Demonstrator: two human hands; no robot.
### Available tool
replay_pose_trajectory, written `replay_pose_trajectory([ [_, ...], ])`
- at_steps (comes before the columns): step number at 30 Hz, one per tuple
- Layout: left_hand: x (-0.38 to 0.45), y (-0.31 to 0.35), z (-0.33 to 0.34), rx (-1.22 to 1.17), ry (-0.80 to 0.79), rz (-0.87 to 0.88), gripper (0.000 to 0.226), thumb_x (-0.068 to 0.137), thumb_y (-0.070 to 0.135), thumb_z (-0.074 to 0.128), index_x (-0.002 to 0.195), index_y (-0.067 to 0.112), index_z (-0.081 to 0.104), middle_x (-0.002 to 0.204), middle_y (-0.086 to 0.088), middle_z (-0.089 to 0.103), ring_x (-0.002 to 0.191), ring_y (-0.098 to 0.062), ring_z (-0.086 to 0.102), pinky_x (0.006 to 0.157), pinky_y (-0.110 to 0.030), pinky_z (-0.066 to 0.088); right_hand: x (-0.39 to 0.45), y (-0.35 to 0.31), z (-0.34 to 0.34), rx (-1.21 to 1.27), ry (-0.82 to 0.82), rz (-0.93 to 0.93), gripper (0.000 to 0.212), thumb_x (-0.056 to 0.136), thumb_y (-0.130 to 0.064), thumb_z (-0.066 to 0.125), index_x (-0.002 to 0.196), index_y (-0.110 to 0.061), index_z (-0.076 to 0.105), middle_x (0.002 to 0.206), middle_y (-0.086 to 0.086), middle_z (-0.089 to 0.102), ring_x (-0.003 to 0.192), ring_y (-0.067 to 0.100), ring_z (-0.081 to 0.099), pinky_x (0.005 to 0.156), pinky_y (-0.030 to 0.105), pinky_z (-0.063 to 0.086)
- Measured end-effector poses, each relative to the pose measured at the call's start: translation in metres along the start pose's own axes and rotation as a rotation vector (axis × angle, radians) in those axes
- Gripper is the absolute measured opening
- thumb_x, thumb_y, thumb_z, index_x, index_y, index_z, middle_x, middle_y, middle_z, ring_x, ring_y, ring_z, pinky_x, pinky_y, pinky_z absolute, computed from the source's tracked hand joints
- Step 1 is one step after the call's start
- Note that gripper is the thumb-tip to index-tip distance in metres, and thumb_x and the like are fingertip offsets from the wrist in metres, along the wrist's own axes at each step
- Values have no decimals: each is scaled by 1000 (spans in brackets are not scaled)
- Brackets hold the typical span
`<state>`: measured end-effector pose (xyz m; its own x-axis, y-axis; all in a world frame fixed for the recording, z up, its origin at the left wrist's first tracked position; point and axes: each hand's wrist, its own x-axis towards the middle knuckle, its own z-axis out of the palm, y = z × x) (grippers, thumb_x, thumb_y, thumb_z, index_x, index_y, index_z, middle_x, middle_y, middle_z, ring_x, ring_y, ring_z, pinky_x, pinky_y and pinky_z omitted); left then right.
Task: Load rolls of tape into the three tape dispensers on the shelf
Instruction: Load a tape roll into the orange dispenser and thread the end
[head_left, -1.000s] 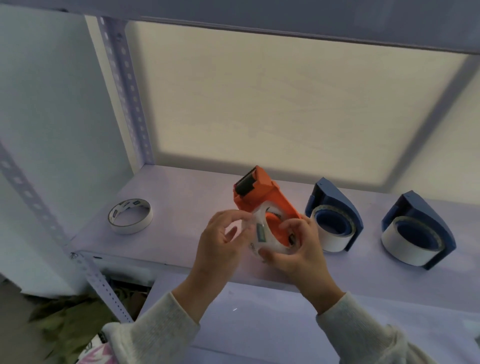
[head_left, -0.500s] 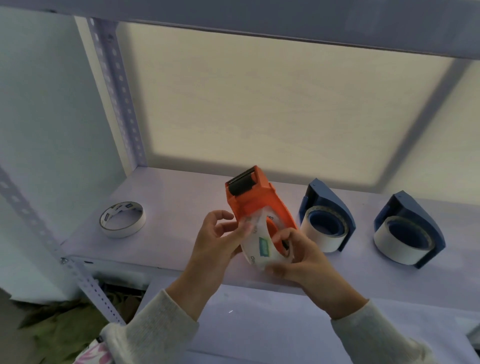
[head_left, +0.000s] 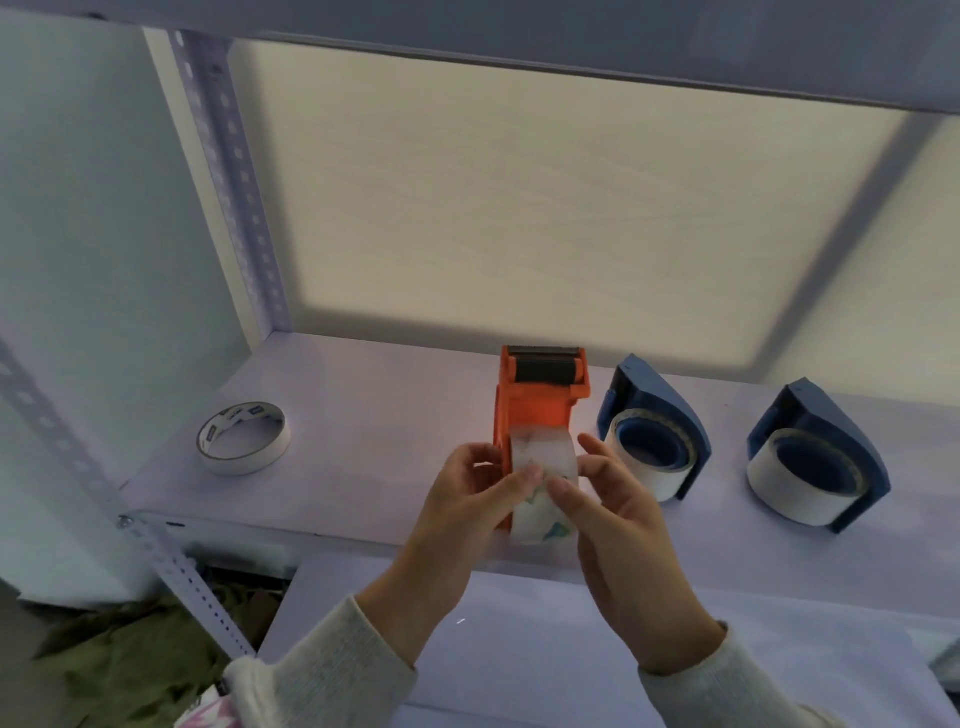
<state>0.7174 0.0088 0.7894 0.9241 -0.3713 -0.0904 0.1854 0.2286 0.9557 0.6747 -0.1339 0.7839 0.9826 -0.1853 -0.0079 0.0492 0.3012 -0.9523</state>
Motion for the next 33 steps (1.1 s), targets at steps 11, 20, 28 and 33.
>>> replay_pose_trajectory([
  [11, 0, 2, -3, 22, -177, -64, 40, 77, 27, 65, 116, 18, 61, 112, -6, 69, 109, -29, 64, 99, -51, 47, -12, -8, 0, 79, -232, 54, 48, 74, 6, 66, 116, 8, 43, 128, 15, 57, 114, 34, 62, 83, 39, 57],
  [20, 0, 1, 4, 148, -166, -5, 28, 75, 26, 71, 102, 27, 65, 98, -1, 72, 99, -20, 69, 94, -40, 52, 5, -31, 19, -662, -35, -150, 23, 85, -25, 68, 106, -27, 60, 114, -13, 44, 112, 8, 50, 85, 10, 49],
  [28, -3, 4, 4, 130, -173, -13, 21, 83, 5, 64, 100, 18, 65, 92, -2, 73, 94, -23, 71, 87, -36, 56, 11, -32, 35, -843, 89, -328, 21, 81, -23, 75, 75, -39, 63, 98, -19, 50, 102, 16, 53, 90, 23, 46],
  [33, -5, 7, 4, 73, -184, -8, 21, 84, 5, 62, 100, 19, 63, 87, 1, 72, 90, -23, 70, 84, -34, 56, 10, -25, 39, -927, 165, -491, 16, 82, -21, 74, 75, -32, 65, 89, -25, 50, 96, 13, 55, 85, 16, 43],
])
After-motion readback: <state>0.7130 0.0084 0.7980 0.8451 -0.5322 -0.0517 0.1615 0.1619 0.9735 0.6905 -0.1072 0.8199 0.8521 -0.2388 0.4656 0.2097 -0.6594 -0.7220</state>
